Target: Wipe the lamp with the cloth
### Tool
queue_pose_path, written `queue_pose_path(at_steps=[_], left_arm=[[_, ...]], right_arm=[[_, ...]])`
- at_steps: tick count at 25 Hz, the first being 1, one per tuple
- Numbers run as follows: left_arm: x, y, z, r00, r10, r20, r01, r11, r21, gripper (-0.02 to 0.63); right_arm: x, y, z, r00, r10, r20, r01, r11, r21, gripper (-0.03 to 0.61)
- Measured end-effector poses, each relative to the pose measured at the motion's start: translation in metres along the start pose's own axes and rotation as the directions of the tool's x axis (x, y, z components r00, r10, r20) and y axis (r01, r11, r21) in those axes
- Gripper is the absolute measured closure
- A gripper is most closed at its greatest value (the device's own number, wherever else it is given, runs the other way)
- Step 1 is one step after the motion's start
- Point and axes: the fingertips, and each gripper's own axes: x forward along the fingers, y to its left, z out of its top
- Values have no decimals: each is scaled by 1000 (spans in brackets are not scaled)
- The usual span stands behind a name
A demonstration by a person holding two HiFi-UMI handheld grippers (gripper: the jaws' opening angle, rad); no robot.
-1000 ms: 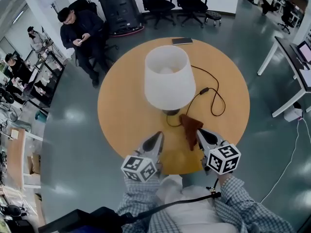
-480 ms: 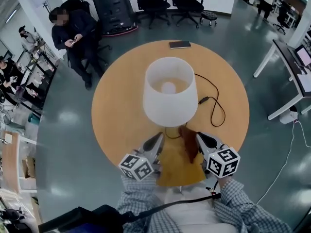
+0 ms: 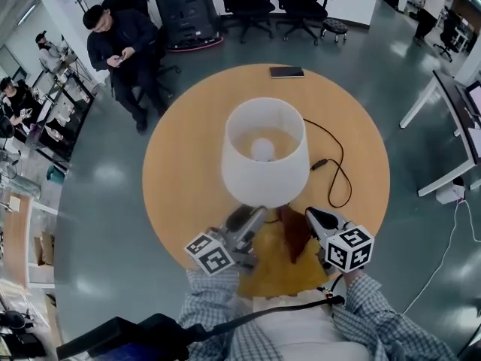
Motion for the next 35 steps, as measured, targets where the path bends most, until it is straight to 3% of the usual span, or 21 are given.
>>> queue_pose_path(at_steps=[6, 10, 15, 18, 20, 24, 30, 35], left_arm=[[4, -5, 8, 998, -42, 42, 43, 999, -14, 399], [6, -15, 7, 996, -76, 48, 76, 997, 11, 473], [9, -19, 3, 996, -75, 45, 75, 997, -2, 480], [9, -19, 4, 997, -67, 45, 67, 998, -1, 480], [9, -18, 4, 997, -64, 43, 64, 998, -2, 480], [5, -15, 6, 997, -63, 45, 63, 998, -1, 480], [2, -12, 7, 997, -68, 46, 68, 998, -1, 480], [2, -13, 6, 996, -72, 50, 72, 997, 0, 485]], right_arm=[[10, -14, -31, 989, 40, -143, -48, 998, -49, 571], [18, -23, -59, 964, 98, -248, -108, 994, -26, 377], [29, -31, -100, 907, 137, -399, -150, 989, 0, 276], [40, -25, -119, 877, 152, -455, -175, 985, -7, 267], [42, -19, -122, 876, 148, -460, -185, 982, -37, 309], [41, -9, -118, 894, 125, -431, -189, 976, -109, 499], [24, -2, -59, 956, 214, -203, -202, 976, 76, 528], [-14, -4, 39, 985, 168, 37, -167, 986, -30, 528]])
